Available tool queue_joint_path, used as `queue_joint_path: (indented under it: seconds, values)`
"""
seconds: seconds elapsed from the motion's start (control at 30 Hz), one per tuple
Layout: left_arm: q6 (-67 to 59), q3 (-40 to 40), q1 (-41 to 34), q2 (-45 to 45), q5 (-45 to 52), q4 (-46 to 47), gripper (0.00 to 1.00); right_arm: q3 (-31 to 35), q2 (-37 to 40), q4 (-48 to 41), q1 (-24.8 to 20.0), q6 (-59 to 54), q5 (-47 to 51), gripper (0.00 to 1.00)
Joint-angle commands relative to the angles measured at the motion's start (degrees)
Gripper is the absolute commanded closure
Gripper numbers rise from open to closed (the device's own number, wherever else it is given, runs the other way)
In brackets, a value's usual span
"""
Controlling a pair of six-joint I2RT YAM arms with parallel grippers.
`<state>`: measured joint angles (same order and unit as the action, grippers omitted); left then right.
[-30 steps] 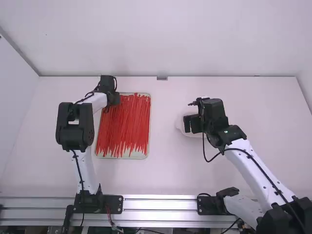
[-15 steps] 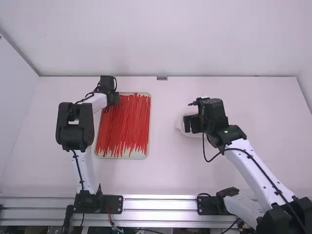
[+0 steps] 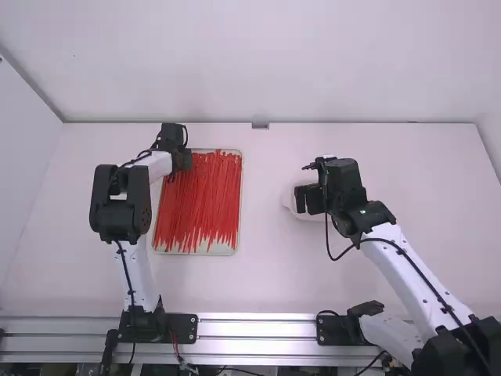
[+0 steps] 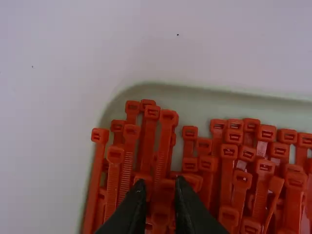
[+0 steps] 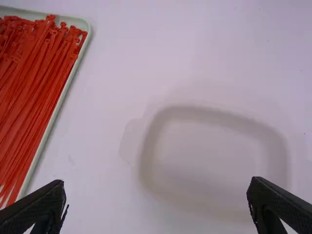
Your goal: Fasten the cable tie
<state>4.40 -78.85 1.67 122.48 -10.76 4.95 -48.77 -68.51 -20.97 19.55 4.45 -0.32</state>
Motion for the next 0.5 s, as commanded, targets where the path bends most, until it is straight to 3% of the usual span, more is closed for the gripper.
queue_joint_path:
  seconds: [0.0,0.33,0.47]
  values:
    - [-0.83,1.57,0.66,0.87,-0.24,0.04,0.83,0.07,-0.48,-0.02,0.39,0.04,0.20,0.01]
    - [-0.83,2.32,0.63,0.87,-0.24,-0.52,0.85,0.07,-0.48,-0.02,0.37,0.04,0.20,0.01]
    - [-0.81,2.32,0.66,0.87,-0.24,-0.96,0.90,0.07,-0.48,-0.04,0.33,0.04,0.22,0.01]
